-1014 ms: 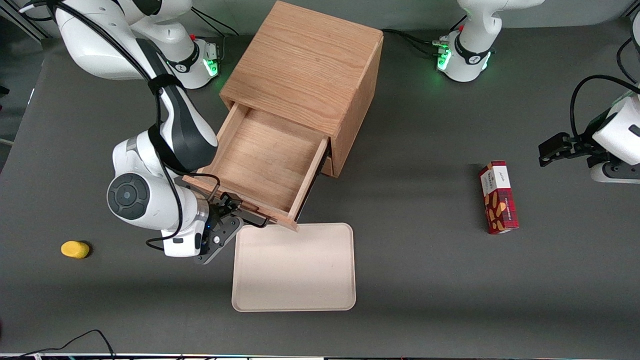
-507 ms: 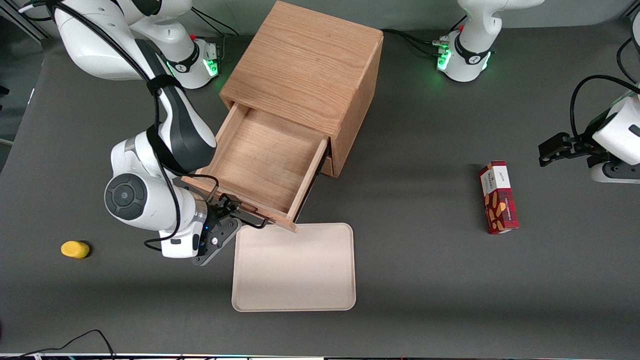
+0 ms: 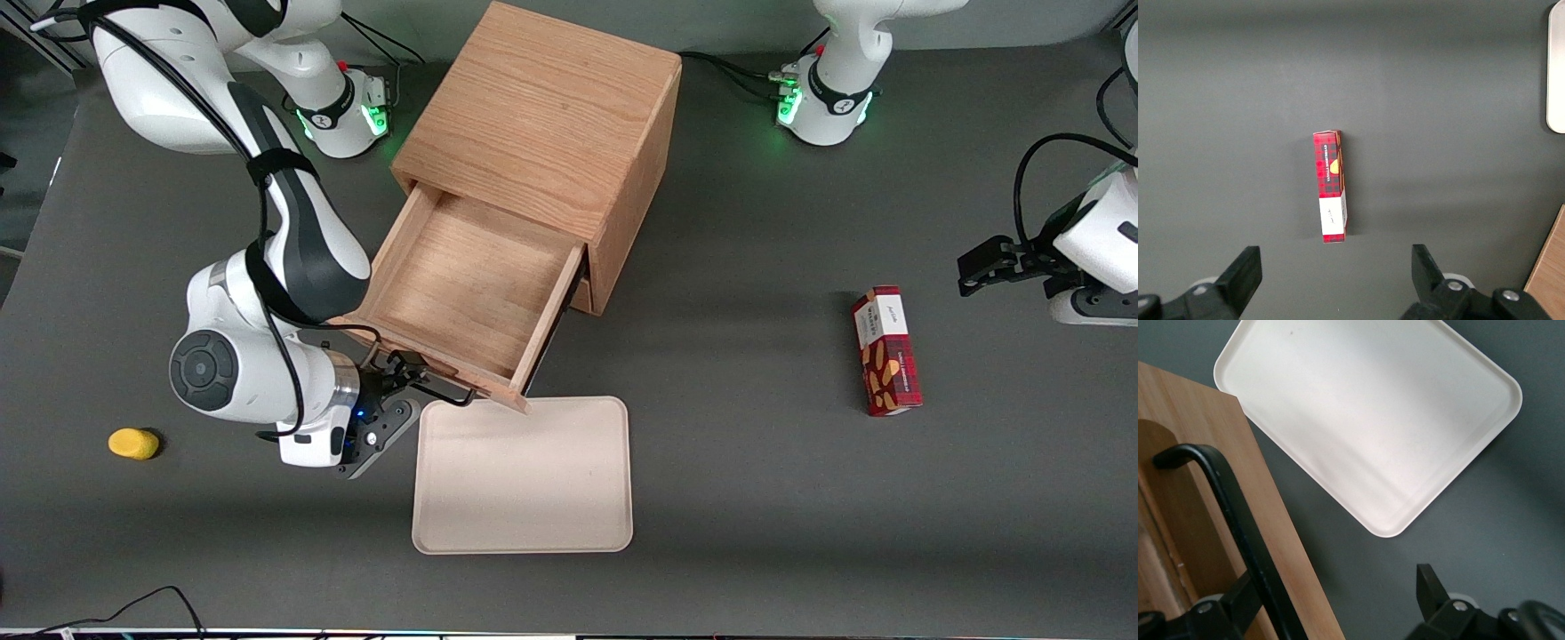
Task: Close top drawer
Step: 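Push the drawer front with the right gripper into the cabinet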
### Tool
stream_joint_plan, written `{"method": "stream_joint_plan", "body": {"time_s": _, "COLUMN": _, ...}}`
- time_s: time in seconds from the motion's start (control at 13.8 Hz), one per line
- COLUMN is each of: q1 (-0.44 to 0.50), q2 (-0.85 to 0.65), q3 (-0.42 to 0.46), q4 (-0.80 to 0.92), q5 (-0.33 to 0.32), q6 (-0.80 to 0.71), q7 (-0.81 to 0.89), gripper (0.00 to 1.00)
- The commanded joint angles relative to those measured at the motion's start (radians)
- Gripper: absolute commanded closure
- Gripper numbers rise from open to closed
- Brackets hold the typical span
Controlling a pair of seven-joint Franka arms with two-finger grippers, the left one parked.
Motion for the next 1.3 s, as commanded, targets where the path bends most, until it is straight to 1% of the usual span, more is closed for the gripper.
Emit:
{"method": "stream_joint_plan", "body": {"time_s": 0.0, "q1": 0.005, "q2": 0.009, "q3": -0.001, "q4": 0.009, "q5": 0.026, "q6": 0.0, "q7": 0.017, "gripper": 0.0}}
{"method": "stream_joint_plan", "body": {"time_s": 0.22, "q1": 0.005, "q2": 0.009, "q3": -0.003, "q4": 0.003, "q5": 0.061, "q6": -0.006, "q7": 0.02, "gripper": 0.0}}
{"method": "stream_joint_plan", "body": {"time_s": 0.58, "q1": 0.003, "q2": 0.001, "q3": 0.004, "q4": -0.015, "q5": 0.067, "q6": -0.033, "q7": 0.065, "gripper": 0.0}}
{"method": "stream_joint_plan", "body": {"time_s": 0.72, "q1": 0.002, "q2": -0.008, "q3": 0.002, "q4": -0.043, "q5": 0.116, "q6": -0.033, "q7": 0.088, "gripper": 0.0}}
{"method": "stream_joint_plan", "body": {"time_s": 1.23, "q1": 0.002, "q2": -0.061, "q3": 0.011, "q4": -0.127, "q5": 0.119, "q6": -0.03, "q7": 0.113, "gripper": 0.0}}
